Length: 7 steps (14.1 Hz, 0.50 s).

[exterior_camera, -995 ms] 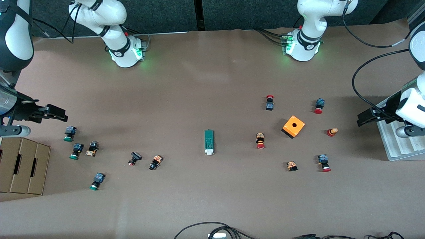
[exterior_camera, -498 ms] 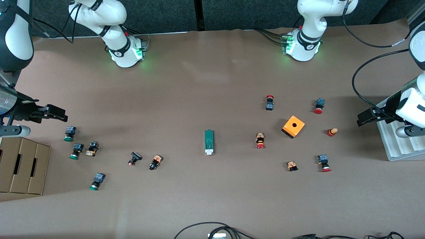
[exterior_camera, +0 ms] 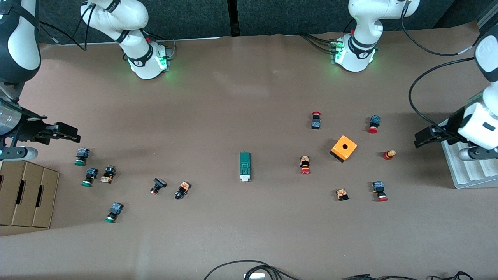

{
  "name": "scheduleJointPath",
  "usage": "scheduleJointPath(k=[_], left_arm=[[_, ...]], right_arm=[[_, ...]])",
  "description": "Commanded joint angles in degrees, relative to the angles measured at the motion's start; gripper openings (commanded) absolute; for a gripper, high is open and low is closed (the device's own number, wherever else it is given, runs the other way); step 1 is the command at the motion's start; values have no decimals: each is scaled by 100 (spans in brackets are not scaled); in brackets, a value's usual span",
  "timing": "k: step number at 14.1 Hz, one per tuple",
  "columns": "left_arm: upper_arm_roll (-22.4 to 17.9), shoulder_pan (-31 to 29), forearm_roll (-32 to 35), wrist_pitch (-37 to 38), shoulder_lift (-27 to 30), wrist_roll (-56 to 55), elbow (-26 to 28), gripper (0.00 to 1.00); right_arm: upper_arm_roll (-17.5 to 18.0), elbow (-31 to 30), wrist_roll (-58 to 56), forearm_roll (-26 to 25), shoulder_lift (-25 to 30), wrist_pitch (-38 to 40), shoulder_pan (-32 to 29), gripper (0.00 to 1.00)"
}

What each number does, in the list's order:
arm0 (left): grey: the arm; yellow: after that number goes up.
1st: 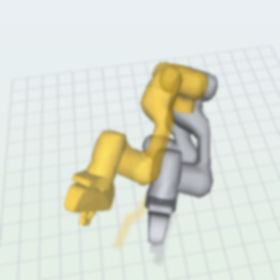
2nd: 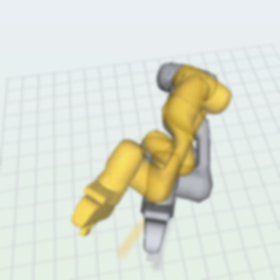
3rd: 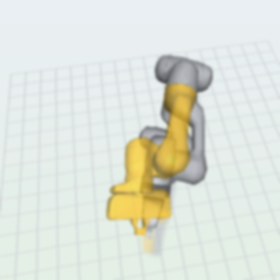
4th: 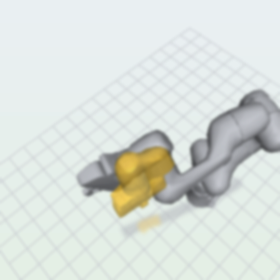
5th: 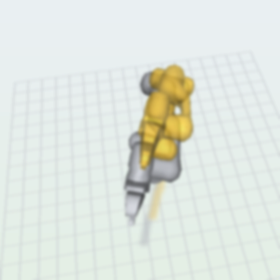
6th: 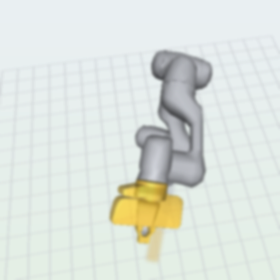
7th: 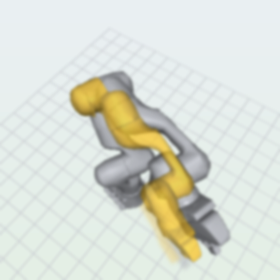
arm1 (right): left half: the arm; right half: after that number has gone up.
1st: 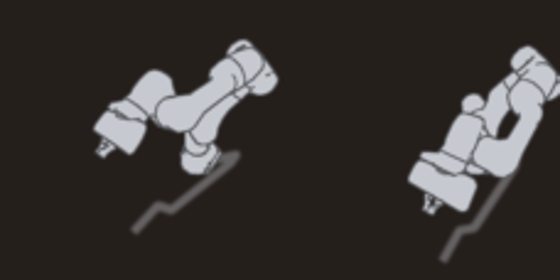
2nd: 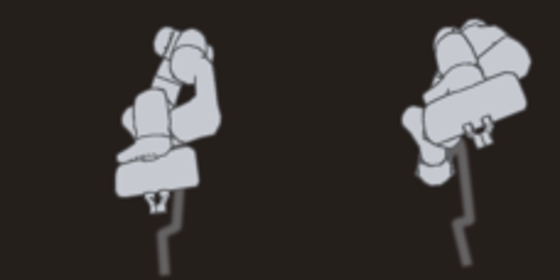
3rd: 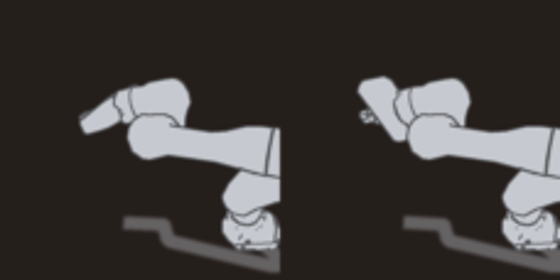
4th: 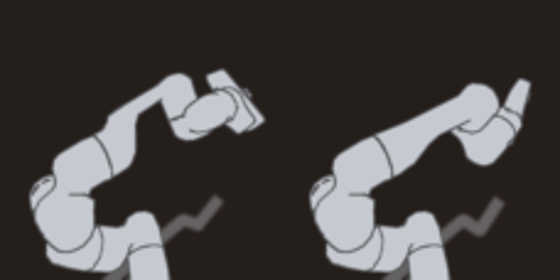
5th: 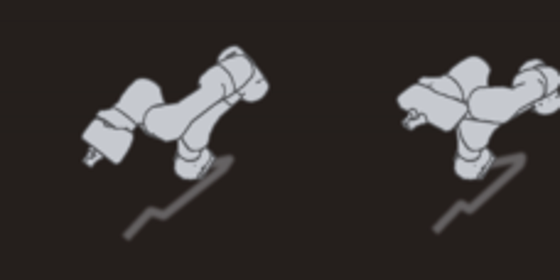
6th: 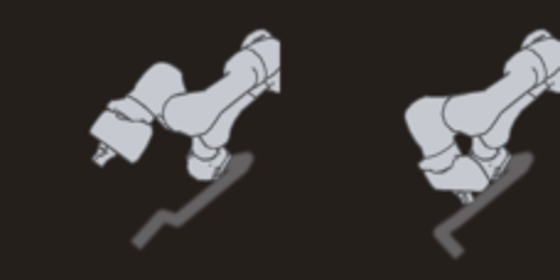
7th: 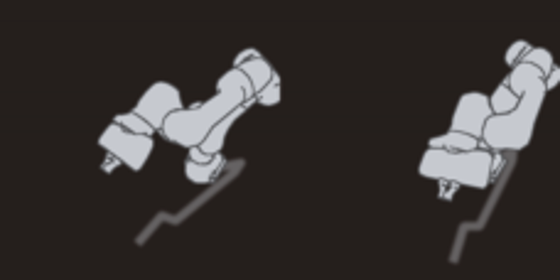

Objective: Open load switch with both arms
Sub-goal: 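Move the left gripper over the green load switch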

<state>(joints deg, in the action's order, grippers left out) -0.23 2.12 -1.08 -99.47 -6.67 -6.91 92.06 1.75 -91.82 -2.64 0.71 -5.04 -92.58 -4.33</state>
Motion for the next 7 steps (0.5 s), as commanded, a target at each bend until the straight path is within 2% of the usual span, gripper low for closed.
scheduleJointPath(k=[1, 3, 7], left_arm=[[233, 209, -32, 95, -45, -712, -188, 100], [409, 481, -15, 95, -71, -1301, -284, 100], [445, 1307, 46, -2, -158, -2619, -302, 100]], right_arm=[[10, 102, 0, 77, -303, -137, 151, 100], [-17, 102, 36, 253, -462, -365, 319, 100], [-17, 111, -44, 183, -743, -630, 530, 100]])
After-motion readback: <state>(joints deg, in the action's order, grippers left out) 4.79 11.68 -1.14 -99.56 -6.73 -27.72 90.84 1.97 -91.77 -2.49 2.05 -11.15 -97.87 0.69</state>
